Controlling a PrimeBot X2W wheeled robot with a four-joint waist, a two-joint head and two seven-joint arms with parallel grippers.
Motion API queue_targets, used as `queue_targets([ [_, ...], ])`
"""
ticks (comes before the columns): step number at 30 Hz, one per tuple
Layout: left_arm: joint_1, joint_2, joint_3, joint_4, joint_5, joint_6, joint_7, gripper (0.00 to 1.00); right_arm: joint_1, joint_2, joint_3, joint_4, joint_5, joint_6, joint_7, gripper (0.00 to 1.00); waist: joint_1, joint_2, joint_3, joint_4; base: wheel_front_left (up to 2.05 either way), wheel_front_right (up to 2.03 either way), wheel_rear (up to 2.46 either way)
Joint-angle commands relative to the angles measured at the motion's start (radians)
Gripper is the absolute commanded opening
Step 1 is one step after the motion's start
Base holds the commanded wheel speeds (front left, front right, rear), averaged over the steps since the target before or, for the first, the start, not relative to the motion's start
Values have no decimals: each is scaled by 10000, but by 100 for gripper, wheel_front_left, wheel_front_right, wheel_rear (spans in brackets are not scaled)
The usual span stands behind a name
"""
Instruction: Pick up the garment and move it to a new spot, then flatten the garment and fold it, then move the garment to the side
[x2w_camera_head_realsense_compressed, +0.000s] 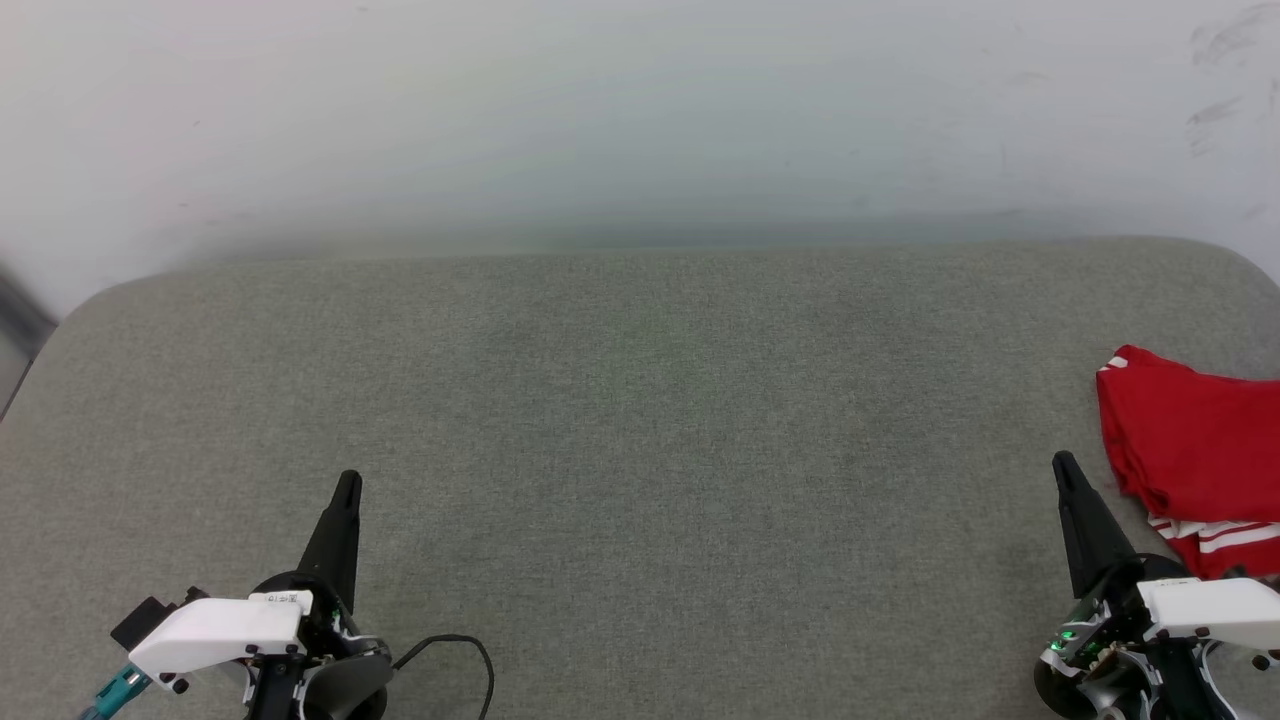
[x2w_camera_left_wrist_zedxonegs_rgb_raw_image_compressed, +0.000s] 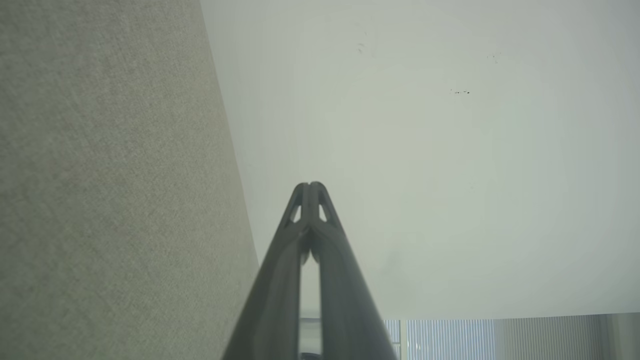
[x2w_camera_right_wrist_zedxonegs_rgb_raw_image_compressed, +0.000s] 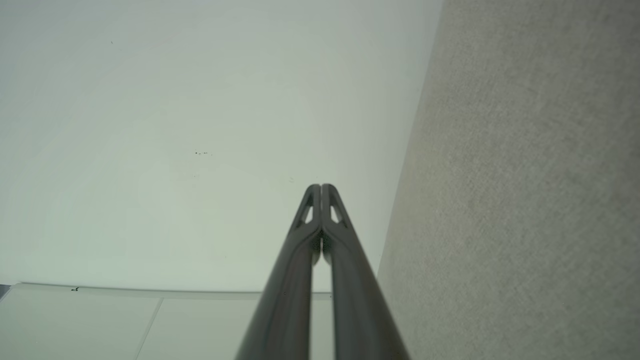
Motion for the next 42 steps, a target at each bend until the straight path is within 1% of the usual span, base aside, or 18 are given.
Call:
queue_targets([
  [1,-68,-6,42,-1,34,-20,30,0,-116,49,-14,5,-33,0,11,0,1,0,0,0,0,0,0],
  [42,-69,-21,61,-1,43,-20,48,0,-122,71,-44,8,-72,0,43,0,1,0,0,0,0,0,0],
])
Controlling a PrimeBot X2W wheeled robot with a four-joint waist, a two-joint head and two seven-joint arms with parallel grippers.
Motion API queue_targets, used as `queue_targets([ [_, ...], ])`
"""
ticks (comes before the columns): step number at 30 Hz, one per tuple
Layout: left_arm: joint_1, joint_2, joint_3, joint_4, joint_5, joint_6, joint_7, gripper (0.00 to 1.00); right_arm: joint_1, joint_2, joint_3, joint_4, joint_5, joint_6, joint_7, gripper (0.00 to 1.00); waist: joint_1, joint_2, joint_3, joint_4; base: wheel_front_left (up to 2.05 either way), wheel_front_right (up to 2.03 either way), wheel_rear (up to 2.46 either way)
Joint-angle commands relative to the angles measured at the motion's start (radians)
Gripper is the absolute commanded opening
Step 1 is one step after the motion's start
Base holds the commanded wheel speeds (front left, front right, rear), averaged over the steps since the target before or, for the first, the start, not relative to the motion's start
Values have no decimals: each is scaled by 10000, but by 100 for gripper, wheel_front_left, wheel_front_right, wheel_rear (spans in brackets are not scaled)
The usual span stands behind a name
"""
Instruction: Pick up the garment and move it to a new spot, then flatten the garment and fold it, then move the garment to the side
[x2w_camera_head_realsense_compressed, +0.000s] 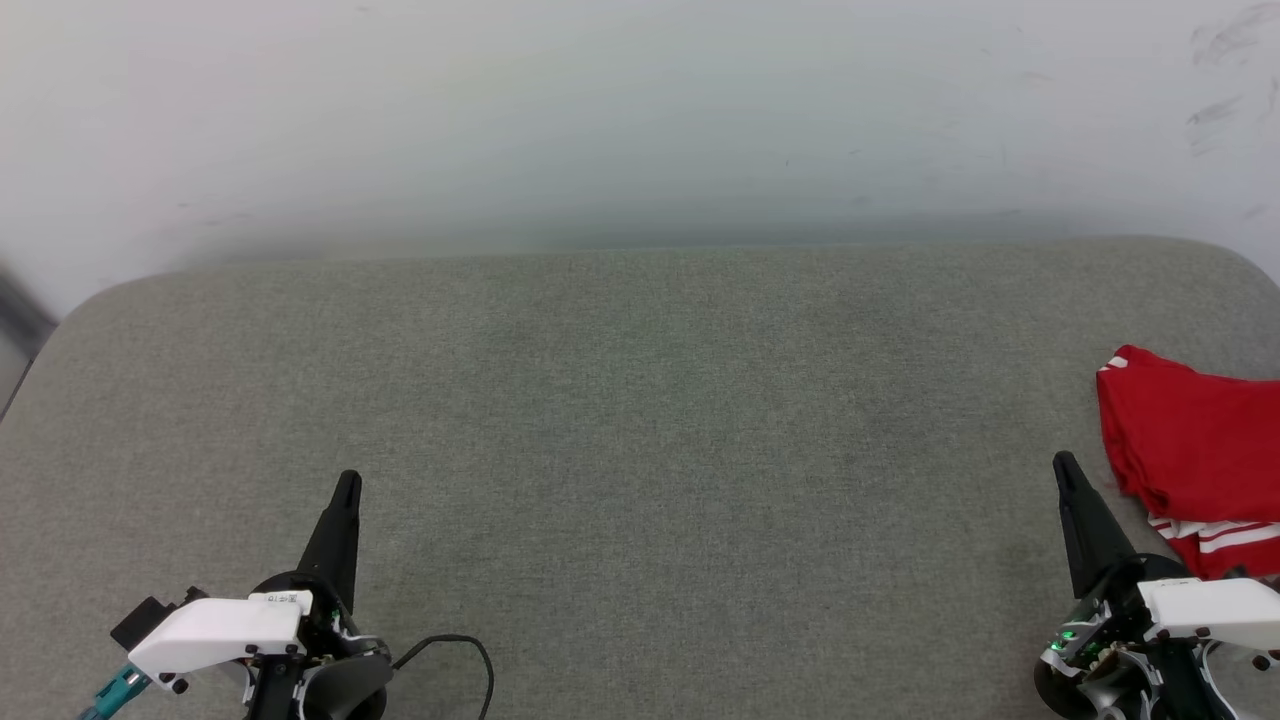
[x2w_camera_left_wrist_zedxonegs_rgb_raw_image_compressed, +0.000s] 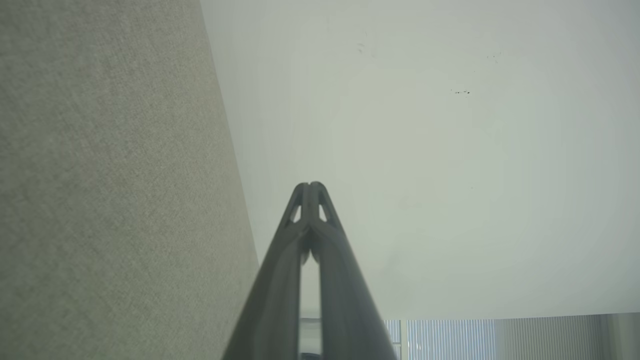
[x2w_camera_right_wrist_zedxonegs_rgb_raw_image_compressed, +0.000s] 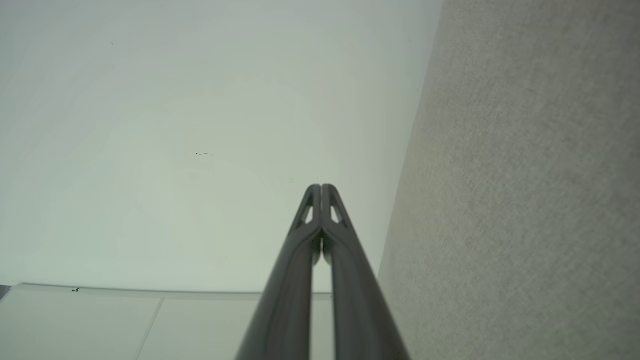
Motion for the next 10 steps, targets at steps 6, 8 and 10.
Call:
queue_targets([
  [6,-68,-11,37,-1,21,-20,39,0,-121,48,-11,6,-63,0,28,0,0,-1,0,0,0,0,0],
  [8,-68,-12,39,-1,22,-20,39,0,-121,49,-11,6,-65,0,29,0,0,-1,0,0,0,0,0],
  [10,-68,-13,40,-3,23,-20,40,0,-122,49,-11,6,-66,0,29,0,0,-1,0,0,0,0,0],
])
